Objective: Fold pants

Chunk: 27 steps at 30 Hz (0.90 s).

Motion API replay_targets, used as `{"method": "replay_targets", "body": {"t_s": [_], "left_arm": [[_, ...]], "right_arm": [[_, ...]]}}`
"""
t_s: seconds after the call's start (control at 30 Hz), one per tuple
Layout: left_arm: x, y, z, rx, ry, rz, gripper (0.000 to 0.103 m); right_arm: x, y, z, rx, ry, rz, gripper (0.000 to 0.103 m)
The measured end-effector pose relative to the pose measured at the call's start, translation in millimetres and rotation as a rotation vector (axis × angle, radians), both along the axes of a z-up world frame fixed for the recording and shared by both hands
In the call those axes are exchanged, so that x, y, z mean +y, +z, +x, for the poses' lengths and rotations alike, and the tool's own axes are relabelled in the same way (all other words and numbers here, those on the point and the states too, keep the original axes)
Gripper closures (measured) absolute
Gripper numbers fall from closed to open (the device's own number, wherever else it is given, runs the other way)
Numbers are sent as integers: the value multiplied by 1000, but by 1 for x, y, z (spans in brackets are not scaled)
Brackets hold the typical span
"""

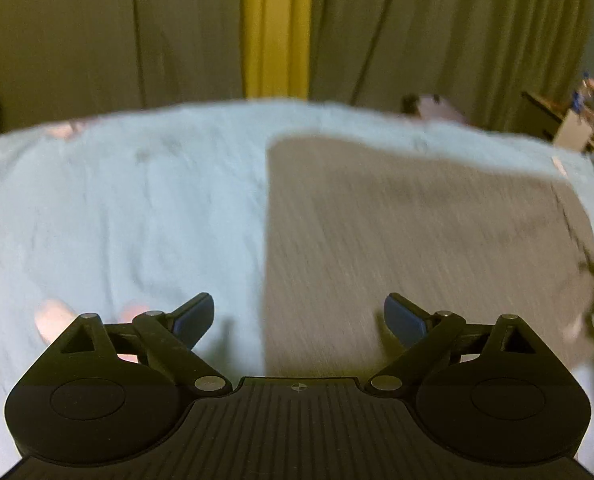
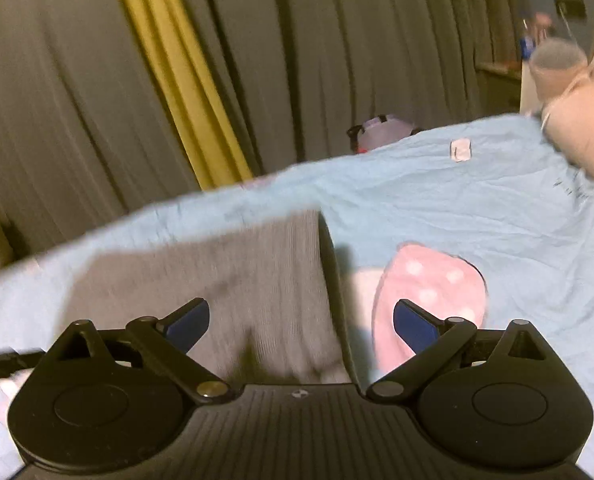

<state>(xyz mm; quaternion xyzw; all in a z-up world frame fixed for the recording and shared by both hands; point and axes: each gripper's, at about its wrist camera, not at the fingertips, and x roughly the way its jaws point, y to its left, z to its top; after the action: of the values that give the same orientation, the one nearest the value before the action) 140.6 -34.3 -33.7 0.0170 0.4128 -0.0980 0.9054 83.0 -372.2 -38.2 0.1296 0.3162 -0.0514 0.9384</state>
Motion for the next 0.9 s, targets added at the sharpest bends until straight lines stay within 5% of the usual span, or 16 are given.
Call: {"method": "replay_targets", "body": {"t_s": [0.13, 0.37, 0.5, 0.57, 0.7, 0.8, 0.9], "left_arm": [[-4, -33, -13, 33, -3, 74, 4], [9, -18, -38, 1, 64, 81, 2], [11, -33, -58, 101, 72, 104, 2], [7, -41, -69, 130, 80, 126, 2], [-6, -33, -81, 96, 58, 203, 2], [-6, -24, -88, 99, 63, 179, 2], [-5, -15, -97, 81, 94, 148, 2]], "right_arm": [[27, -35, 7, 145, 6, -142, 4], [39, -21, -32, 117, -21, -108, 4], [58, -52, -33, 353, 5, -68, 4], [69, -44, -39, 315, 7, -96, 4], [83, -46, -60, 292, -27, 20, 4], [104, -40, -70, 267, -33, -98, 4], [124, -19, -89, 133, 40, -212, 4]]}}
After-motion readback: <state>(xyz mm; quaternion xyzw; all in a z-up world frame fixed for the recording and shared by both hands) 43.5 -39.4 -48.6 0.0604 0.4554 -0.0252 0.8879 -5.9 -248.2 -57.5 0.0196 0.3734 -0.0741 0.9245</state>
